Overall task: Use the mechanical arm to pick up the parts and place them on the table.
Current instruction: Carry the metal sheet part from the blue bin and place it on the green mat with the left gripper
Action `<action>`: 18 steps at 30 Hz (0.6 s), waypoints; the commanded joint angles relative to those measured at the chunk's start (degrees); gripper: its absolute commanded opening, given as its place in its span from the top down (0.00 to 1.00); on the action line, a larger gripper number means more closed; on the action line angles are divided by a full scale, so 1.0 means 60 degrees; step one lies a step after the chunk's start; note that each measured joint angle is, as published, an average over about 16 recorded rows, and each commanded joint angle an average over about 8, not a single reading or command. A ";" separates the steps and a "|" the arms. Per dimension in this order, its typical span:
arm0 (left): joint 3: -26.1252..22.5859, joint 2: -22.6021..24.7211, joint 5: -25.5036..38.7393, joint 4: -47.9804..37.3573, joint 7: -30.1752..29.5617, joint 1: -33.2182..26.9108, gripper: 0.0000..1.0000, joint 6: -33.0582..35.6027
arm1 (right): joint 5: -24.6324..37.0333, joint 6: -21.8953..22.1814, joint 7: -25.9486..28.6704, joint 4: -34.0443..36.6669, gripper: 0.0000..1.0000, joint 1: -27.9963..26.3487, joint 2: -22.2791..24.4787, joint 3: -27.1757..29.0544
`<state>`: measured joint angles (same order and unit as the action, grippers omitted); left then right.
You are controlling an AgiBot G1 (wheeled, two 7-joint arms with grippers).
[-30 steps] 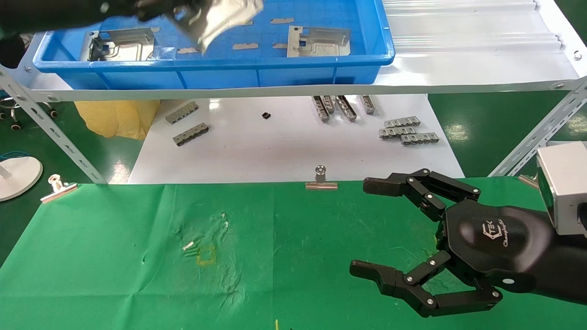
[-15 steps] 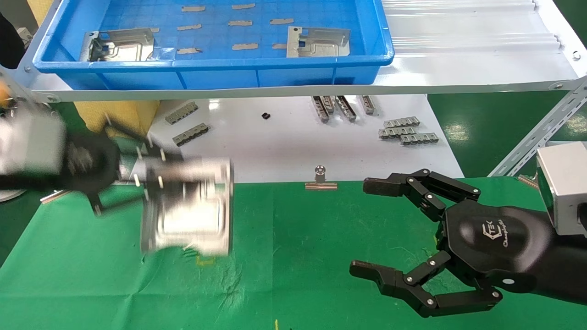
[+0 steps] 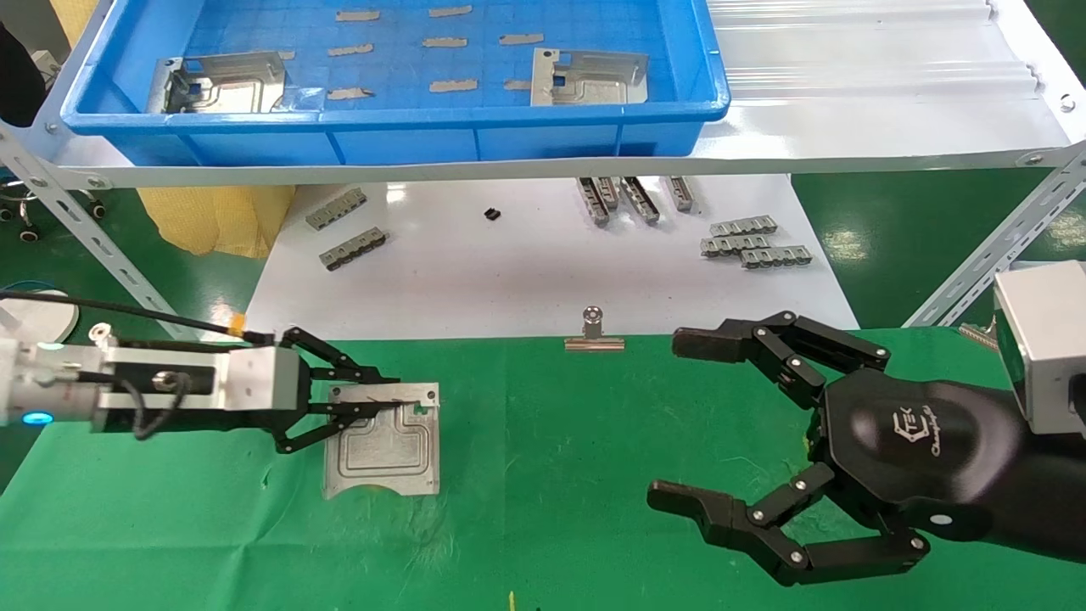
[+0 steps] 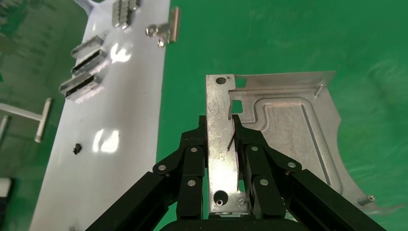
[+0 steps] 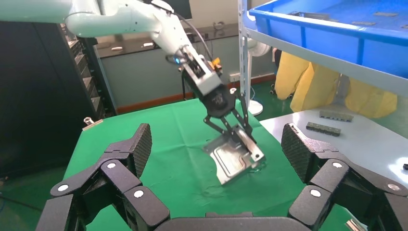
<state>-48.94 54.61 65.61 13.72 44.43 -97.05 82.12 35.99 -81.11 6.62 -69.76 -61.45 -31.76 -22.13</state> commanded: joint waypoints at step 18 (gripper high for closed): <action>-0.0147 0.0155 0.0224 -0.1732 -0.0074 -0.0575 1.00 0.0977 | 0.0000 0.0000 0.0000 0.0000 0.00 0.0000 0.0000 0.0000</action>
<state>-50.04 55.86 67.29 3.61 44.74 -100.16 86.62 35.99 -81.11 6.62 -69.76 -61.45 -31.76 -22.13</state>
